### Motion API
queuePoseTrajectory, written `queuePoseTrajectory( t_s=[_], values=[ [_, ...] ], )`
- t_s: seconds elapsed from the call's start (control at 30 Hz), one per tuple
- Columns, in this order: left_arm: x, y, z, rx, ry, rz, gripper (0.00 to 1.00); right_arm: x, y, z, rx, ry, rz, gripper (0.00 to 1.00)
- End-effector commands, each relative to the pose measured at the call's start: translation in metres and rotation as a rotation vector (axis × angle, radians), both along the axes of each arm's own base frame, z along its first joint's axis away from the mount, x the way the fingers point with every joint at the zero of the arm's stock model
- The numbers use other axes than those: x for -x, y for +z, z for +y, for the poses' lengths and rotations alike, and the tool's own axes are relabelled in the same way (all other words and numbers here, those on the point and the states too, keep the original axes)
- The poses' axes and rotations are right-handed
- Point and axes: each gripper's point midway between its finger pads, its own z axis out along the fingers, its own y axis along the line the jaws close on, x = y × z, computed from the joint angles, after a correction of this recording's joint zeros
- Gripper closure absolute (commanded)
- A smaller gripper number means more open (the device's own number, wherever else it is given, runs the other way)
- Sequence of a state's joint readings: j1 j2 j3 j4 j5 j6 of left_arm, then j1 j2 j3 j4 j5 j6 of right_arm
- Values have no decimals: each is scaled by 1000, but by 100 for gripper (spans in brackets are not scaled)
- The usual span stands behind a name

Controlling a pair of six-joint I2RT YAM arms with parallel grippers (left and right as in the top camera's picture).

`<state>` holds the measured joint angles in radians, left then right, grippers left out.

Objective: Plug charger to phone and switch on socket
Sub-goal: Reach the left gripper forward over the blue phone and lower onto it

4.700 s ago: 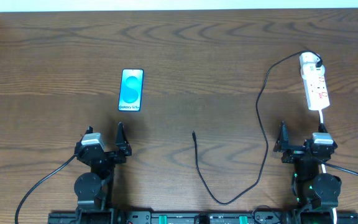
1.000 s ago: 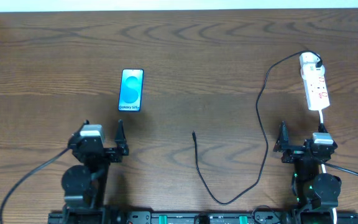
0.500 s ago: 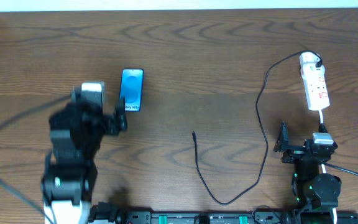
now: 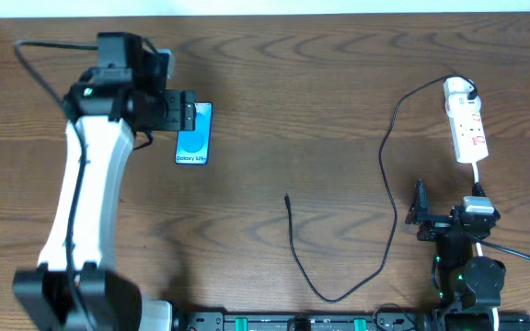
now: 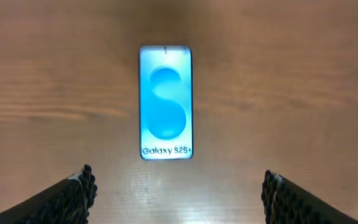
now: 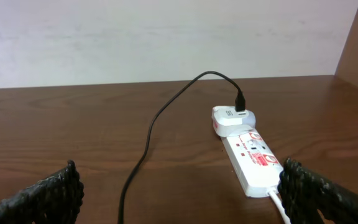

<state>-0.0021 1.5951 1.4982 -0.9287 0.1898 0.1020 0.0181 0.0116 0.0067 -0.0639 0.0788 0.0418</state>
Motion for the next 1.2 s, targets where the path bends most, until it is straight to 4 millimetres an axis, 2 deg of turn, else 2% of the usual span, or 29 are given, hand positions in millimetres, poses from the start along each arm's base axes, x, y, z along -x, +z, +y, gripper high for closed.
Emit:
queuePoseTrajectory(
  t_s=[0.0,0.17,0.2,0.23,0.27,0.33,0.37,0.4,0.43,0.73,0.83,0.97,1.07,1.17],
  values=[
    [-2,-21,-5,11,-13,82,13,0,0,2,-10,4,-2,1],
    [-5,-41,-6,12,-11,135,13,0,0,2,-10,4,-2,1],
    [-5,-43,-6,11,-12,141,26,0,0,2,-10,4,-2,1],
    [-3,-44,-5,11,-12,150,57,0,0,2,-10,4,-2,1],
    [-2,-45,-6,11,-12,154,74,0,0,2,-10,4,-2,1],
    [-2,-45,-5,11,-12,154,77,0,0,2,-10,4,-2,1],
    [-3,-45,-6,11,-12,153,60,0,0,2,-10,4,-2,1],
    [-3,-45,-6,11,-12,153,16,0,0,2,-10,4,-2,1],
    [-3,-45,-6,11,-12,153,2,0,0,2,-10,4,-2,1],
    [-10,-40,-2,15,49,144,2,0,0,2,-10,4,-2,1],
    [-13,-38,5,-32,79,174,2,0,0,2,-10,4,-2,1],
    [-21,-40,4,-60,76,244,2,0,0,2,-10,4,-2,1],
    [-28,-51,1,-59,89,288,2,0,0,2,-10,4,-2,1],
    [-32,-72,0,-63,86,331,2,0,0,2,-10,4,-2,1]
  ],
)
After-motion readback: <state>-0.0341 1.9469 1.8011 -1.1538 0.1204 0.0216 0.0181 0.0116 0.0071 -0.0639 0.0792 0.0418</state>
